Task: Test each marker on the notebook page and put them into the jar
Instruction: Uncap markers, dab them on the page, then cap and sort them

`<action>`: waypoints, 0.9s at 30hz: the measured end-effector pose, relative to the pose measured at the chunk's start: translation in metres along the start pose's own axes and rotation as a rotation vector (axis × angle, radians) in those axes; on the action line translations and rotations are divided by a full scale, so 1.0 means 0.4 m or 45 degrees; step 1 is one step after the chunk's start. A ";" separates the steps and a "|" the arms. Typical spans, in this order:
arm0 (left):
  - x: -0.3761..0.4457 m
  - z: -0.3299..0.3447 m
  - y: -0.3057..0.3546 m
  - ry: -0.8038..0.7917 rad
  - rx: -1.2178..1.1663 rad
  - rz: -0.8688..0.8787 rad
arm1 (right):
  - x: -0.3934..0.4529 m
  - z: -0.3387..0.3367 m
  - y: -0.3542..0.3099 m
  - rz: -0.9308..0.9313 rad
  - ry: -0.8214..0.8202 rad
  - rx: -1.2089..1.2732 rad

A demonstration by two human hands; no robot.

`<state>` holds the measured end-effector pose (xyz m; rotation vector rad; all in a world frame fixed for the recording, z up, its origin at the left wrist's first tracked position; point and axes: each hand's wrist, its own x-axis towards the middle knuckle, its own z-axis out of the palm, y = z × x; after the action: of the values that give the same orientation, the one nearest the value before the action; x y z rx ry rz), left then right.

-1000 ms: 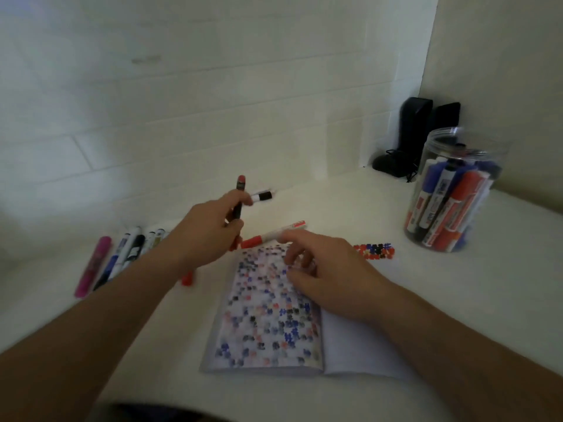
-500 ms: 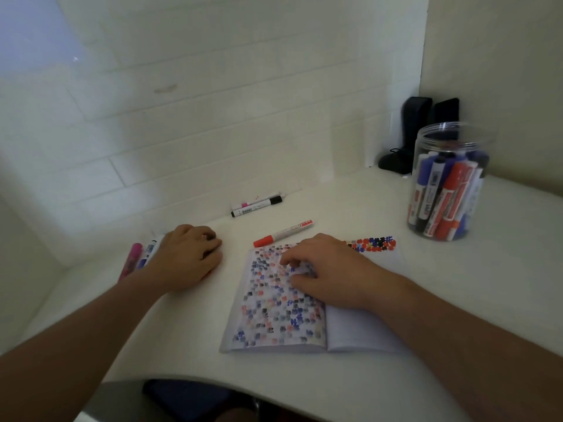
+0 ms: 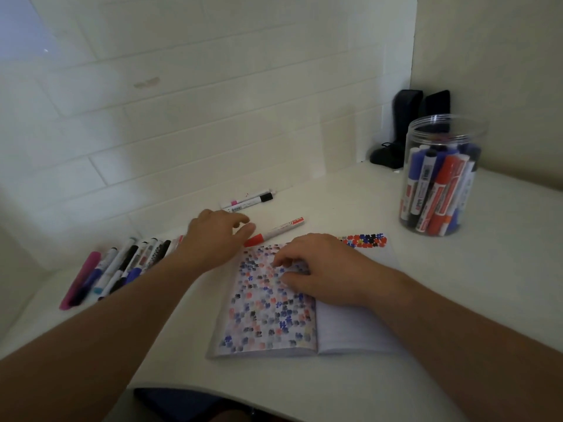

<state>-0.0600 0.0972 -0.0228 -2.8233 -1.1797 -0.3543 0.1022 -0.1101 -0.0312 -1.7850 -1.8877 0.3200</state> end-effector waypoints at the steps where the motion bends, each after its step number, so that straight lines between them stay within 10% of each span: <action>1: 0.012 0.009 0.019 -0.032 -0.075 0.015 | -0.001 -0.001 0.005 0.017 0.024 0.038; 15: -0.010 -0.026 0.269 0.062 -0.802 0.522 | 0.017 -0.059 0.062 0.487 0.583 1.051; 27: 0.024 0.059 0.285 -0.064 -0.834 0.689 | 0.028 -0.052 0.087 0.668 0.467 1.049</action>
<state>0.0316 0.0268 -0.0399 -3.5461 -0.2705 -0.7326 0.1427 -0.0991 -0.0290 -1.5556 -0.8124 0.7628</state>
